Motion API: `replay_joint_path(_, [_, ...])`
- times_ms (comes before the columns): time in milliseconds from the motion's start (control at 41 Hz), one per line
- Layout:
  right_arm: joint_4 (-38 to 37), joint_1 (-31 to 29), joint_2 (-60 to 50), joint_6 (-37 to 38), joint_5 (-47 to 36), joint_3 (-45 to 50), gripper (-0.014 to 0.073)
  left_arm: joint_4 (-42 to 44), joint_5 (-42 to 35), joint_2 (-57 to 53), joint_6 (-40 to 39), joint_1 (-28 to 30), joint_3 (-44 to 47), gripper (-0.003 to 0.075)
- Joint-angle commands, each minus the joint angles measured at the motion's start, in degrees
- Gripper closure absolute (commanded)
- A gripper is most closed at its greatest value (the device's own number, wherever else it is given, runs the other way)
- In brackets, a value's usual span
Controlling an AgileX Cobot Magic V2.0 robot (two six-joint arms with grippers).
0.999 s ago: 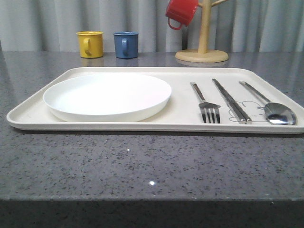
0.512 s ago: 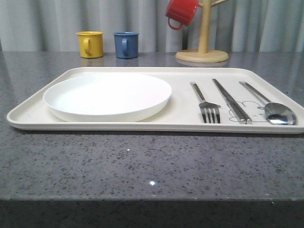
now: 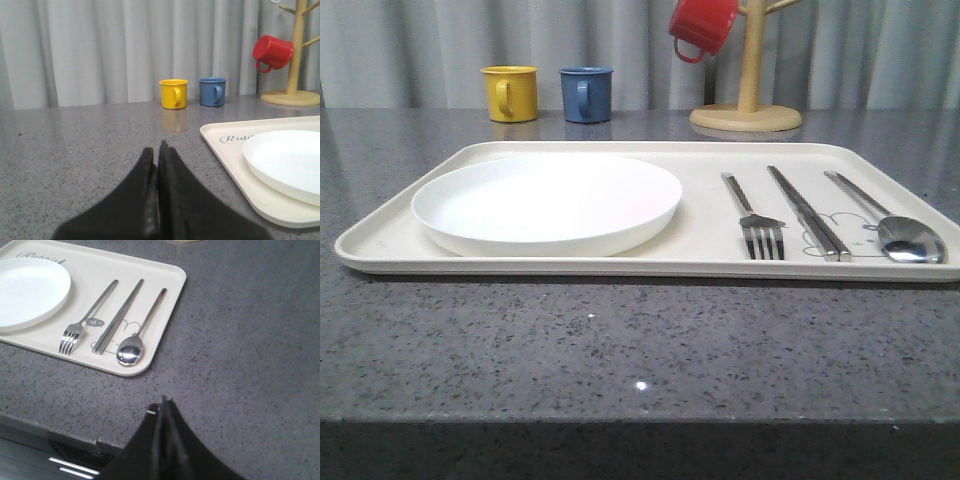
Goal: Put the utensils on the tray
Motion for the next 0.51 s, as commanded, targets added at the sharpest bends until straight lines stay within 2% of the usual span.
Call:
replay_joint_path(0, [-3.3,-1.2,-1.3,-0.4,-11.7,1.9,0.0708,-0.5,-4.9,-1.2,-0.1,0.0,1.1,0.074])
replay_joint_path(219, [-4.7,-4.5,-9.7,-0.4,-40.8,22.7,0.0708,-0.5,-4.9,-1.2,-0.1,0.0,1.1,0.074])
replay_joint_path(366, [-3.8,-6.5,-13.4,-0.4,-52.2,34.6,0.0708,-0.5,-4.9,-1.2,-0.1,0.0,1.1,0.074])
replay_joint_path(487, [-3.8,-7.5,-13.8,-0.4,-58.3,41.3,0.0708,-0.5,-4.9,-1.2,-0.1,0.0,1.1,0.074])
